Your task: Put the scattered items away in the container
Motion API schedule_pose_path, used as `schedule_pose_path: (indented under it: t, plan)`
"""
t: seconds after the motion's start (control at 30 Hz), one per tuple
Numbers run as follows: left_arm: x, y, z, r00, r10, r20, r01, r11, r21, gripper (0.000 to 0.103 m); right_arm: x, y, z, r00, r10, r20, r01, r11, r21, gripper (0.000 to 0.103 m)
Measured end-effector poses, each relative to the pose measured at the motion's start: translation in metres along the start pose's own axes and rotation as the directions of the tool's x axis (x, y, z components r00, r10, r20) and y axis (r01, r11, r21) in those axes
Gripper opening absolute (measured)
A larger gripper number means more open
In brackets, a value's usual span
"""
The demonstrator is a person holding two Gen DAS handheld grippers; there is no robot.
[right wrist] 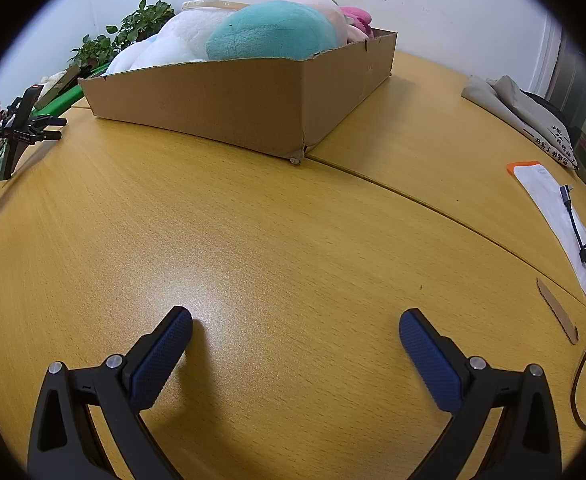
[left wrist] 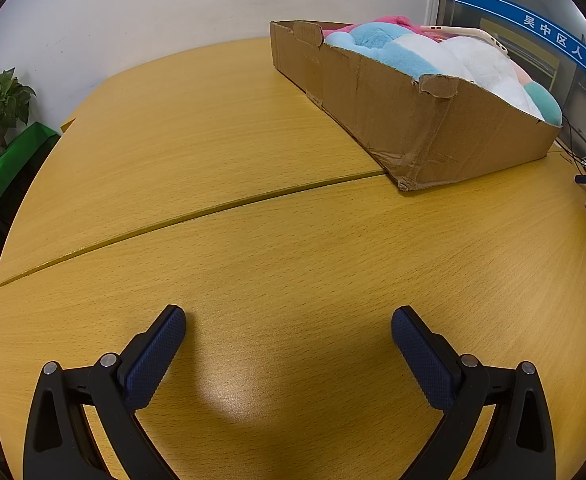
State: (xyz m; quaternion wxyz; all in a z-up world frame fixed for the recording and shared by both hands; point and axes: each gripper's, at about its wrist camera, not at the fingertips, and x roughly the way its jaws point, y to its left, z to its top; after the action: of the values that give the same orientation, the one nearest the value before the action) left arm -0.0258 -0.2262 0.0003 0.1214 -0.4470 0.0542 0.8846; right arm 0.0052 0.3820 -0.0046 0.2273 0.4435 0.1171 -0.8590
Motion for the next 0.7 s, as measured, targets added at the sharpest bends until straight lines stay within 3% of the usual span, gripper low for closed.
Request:
schedule_pose_path:
  t: [0.7]
  plan:
    - [-0.0015,-0.0013,-0.0011,1.0,-0.001,-0.001,0.001,1.0,0.001,0.103,0.0,0.0,0.0,1.0,0.0,0.0,0.0,1.0,0.0,0.103]
